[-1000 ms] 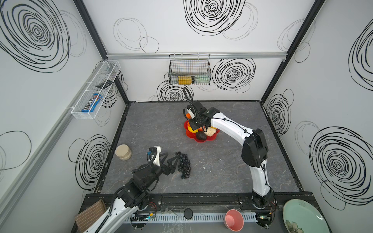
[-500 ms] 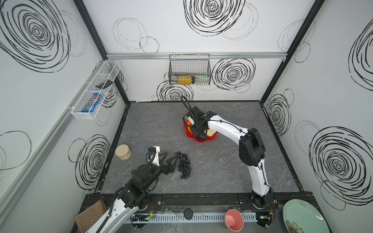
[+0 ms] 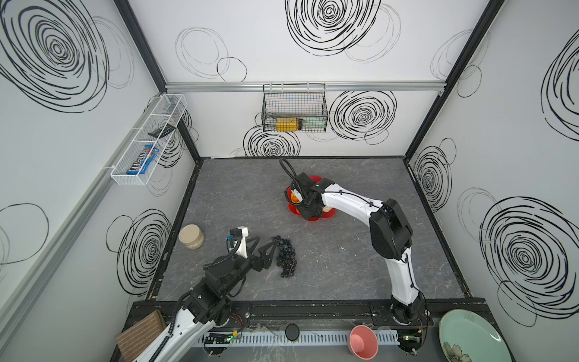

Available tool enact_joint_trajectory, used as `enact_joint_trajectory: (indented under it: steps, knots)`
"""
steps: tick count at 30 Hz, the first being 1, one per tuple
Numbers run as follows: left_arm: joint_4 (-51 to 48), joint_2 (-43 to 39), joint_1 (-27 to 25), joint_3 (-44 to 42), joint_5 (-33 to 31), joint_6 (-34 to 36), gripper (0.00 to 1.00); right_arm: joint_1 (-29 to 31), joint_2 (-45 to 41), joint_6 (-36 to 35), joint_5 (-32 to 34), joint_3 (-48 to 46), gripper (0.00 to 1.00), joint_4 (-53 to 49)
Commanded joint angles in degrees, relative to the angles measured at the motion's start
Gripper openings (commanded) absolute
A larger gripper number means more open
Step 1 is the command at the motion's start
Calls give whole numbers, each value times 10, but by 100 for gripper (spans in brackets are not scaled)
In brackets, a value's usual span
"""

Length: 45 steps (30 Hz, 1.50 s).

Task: Place and organize the fake fruits in the fruit bowl
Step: 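Lower the tomatoes into the red bowl and open the right gripper, then withdraw the right gripper from the bowl while left gripper moves over the grapes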

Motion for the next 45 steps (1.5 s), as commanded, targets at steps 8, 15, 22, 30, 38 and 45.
enact_joint_trajectory:
  steps: [8, 15, 22, 30, 38, 45]
  knots:
    - [21, 0, 6, -4, 8, 0, 94, 9, -35, -4, 17, 10, 21, -9]
    - [20, -2, 5, -3, 9, 0, 95, 9, -48, 3, 35, 22, 28, -21]
    - [19, 4, 7, -2, 5, -1, 95, 10, -72, 21, 58, 35, 33, -35]
    - [25, 26, 7, 1, 5, -2, 95, 15, -149, 78, 82, 29, 39, -45]
    - [-8, 43, 3, 17, -35, -36, 94, 32, -306, 126, 78, -82, 46, 9]
    - [-60, 121, -64, 61, -77, -76, 94, 47, -491, 149, 68, -261, 57, 114]
